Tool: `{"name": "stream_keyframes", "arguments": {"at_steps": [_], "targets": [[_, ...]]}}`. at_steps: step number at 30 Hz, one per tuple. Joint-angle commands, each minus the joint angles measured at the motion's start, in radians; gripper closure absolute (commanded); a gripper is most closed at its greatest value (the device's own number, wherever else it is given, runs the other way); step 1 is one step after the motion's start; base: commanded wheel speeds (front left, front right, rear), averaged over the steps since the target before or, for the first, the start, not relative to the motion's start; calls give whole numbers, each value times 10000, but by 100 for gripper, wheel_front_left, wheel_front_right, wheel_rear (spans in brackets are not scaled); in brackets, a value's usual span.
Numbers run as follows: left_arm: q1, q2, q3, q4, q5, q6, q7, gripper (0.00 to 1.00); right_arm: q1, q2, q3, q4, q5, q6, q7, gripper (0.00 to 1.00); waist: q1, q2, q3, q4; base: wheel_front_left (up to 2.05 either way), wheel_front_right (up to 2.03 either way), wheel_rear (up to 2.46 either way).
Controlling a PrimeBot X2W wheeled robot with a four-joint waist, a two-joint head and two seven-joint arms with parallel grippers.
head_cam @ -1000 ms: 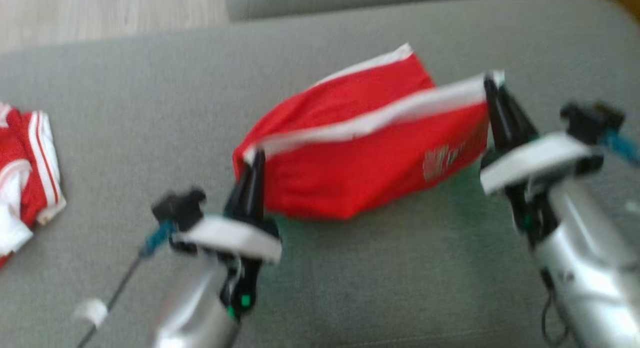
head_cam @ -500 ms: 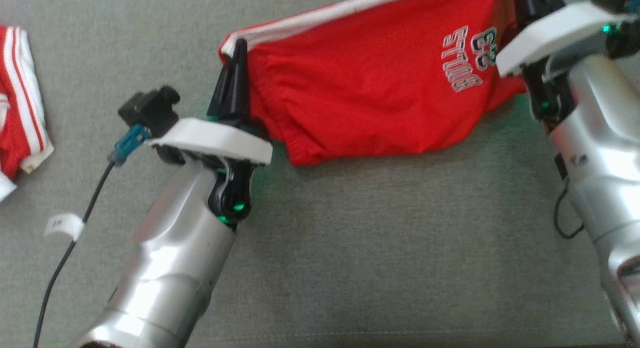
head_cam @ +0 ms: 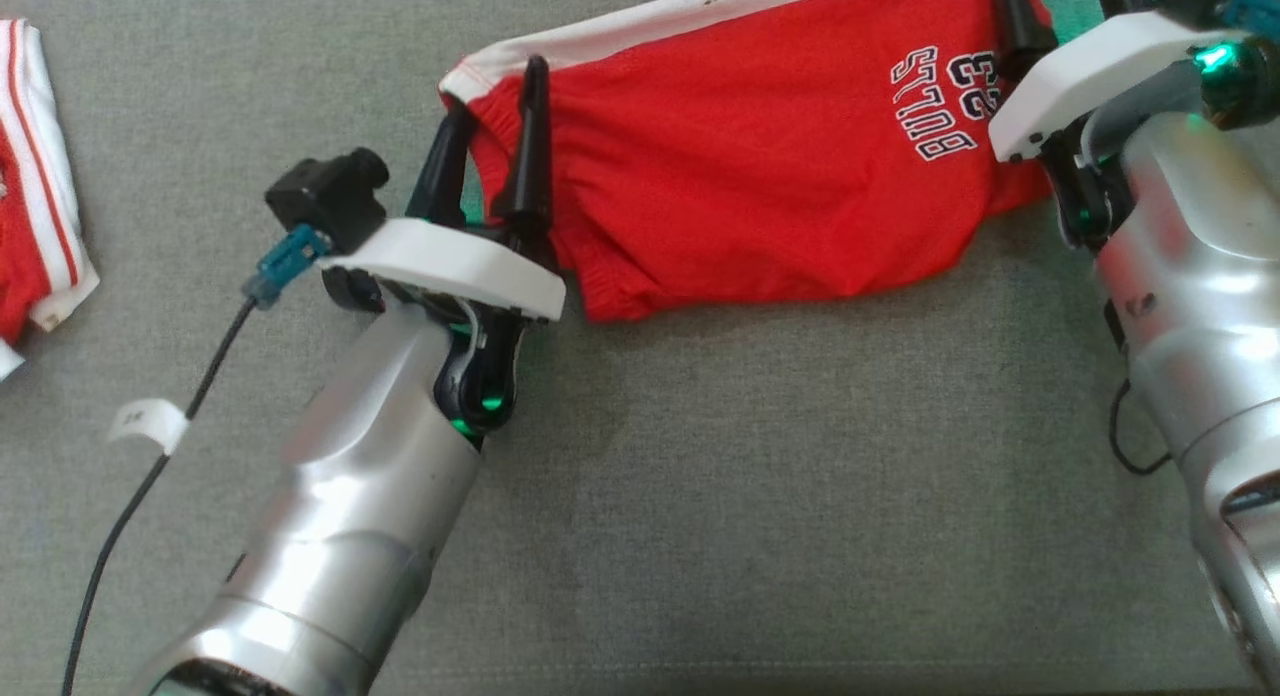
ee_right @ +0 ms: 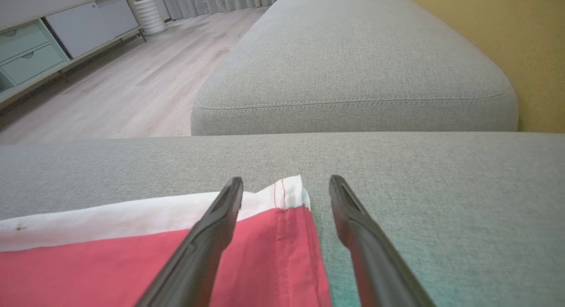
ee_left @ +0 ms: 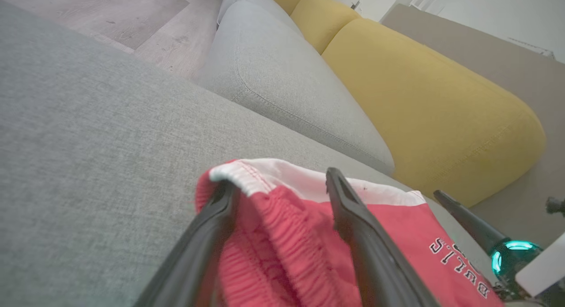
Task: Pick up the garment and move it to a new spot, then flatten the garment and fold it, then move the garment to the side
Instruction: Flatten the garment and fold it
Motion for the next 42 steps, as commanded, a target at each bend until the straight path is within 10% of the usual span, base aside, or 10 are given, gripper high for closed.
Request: {"name": "stream_keyframes", "arguments": {"at_steps": [1,17,18,19,27,42], "targets": [[361,159,177,113,121,58,-38,0,-47,207,131,-161,-71,35,-147,0,0,0,-57,-9,0,0,0],[1996,158,1035,284,996,139,-38,0,1605,401,719,1364,170,35,1105,0,0,0,-915,93,0,0,0],[2126,158,1240,151,1169,238,-38,0,1752,436,784,1350,262,35,1266,65,0,0,-1018,104,0,0,0],[2264,158,1445,21,1381,377,-38,0,1901,451,811,1320,396,35,1403,100,0,0,-1107,113,0,0,0],[3892,158,2903,-1091,3344,1029,-38,0,3332,164,444,922,1347,35,212,100,0,0,-2499,22,0,0,0],[6875,158,4033,-1774,4566,949,-38,0,5652,-283,163,-200,2221,35,-212,100,0,0,-4423,68,0,0,0]]}}
